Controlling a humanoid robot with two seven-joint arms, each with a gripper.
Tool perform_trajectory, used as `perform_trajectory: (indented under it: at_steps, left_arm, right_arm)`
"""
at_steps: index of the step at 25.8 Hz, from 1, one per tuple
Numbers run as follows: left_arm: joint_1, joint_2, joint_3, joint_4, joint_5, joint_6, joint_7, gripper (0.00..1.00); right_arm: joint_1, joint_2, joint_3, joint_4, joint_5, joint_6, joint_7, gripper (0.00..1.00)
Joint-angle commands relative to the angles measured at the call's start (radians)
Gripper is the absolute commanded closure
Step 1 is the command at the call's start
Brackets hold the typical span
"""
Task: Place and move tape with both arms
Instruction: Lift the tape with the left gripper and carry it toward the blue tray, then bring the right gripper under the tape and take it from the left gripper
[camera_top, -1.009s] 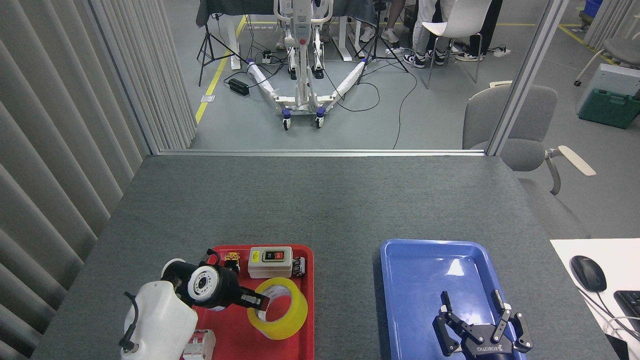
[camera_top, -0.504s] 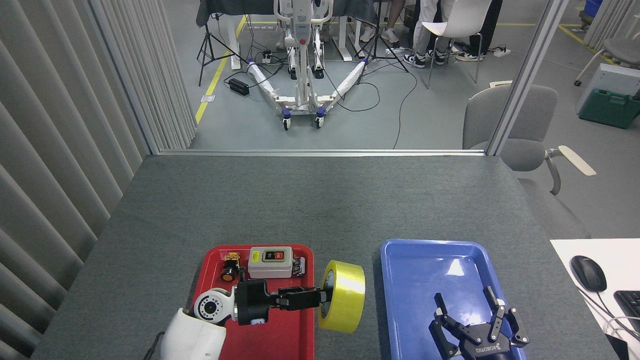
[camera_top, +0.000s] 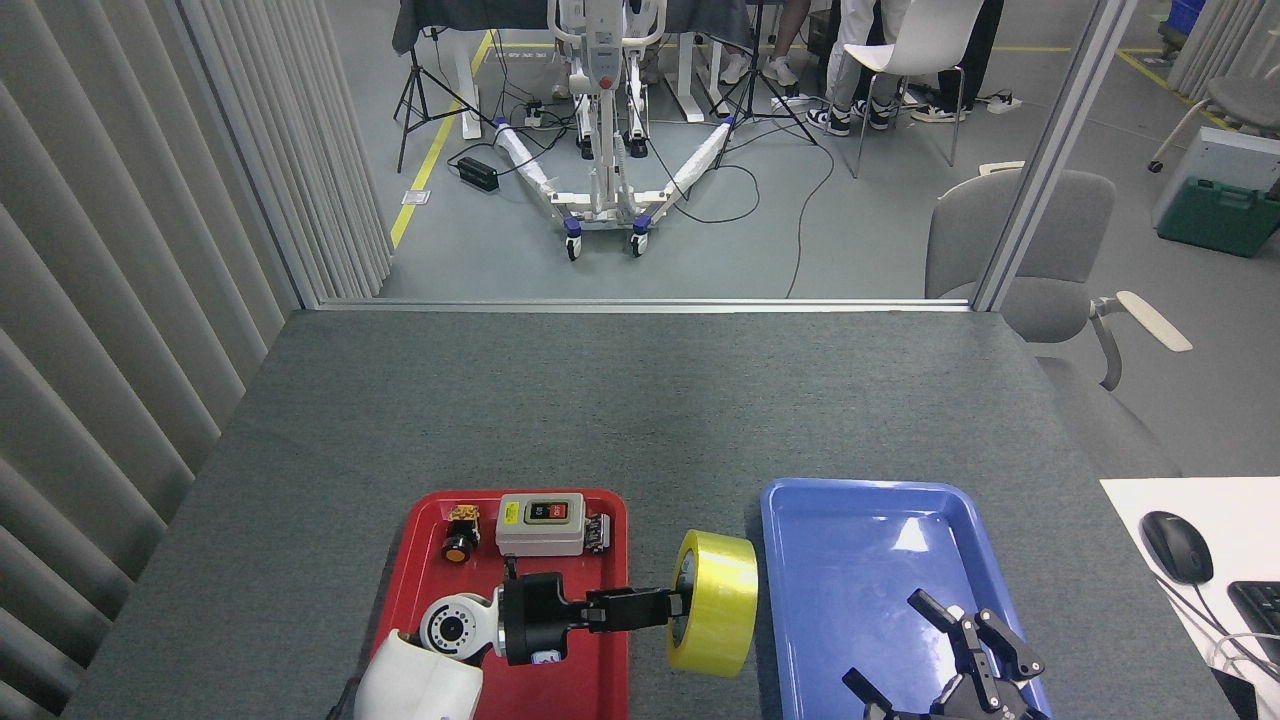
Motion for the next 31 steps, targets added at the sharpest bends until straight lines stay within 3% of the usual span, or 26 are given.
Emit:
perform_trajectory:
  at_steps: [1, 17, 23, 26, 31]
  left_arm:
    - [0.018, 0.002, -0.007, -0.010, 0.004, 0.000, 0.004, 1.00]
    - [0.079, -0.001, -0.093, -0.076, 0.005, 0.000, 0.097, 1.00]
    - [0.103, -0.001, -0.124, -0.093, 0.005, 0.000, 0.143, 1.00]
    - [0.105, 0.002, -0.133, -0.093, 0.005, 0.000, 0.146, 1.00]
    - [0.107, 0.002, -0.131, -0.095, 0.005, 0.000, 0.145, 0.96]
  right_arm:
    - [0.006, -0.001, 0.014, -0.013, -0.001, -0.008, 0.002, 0.00]
    - [-0.003, 0.049, 0.226, -0.027, 0.034, -0.008, 0.042, 0.02]
    - [-0.005, 0.052, 0.238, -0.027, 0.037, -0.008, 0.043, 0.15]
    - [-0.006, 0.051, 0.240, -0.027, 0.039, -0.008, 0.043, 0.36]
    - [-0.008, 0.040, 0.237, -0.026, 0.039, -0.008, 0.043, 0.85]
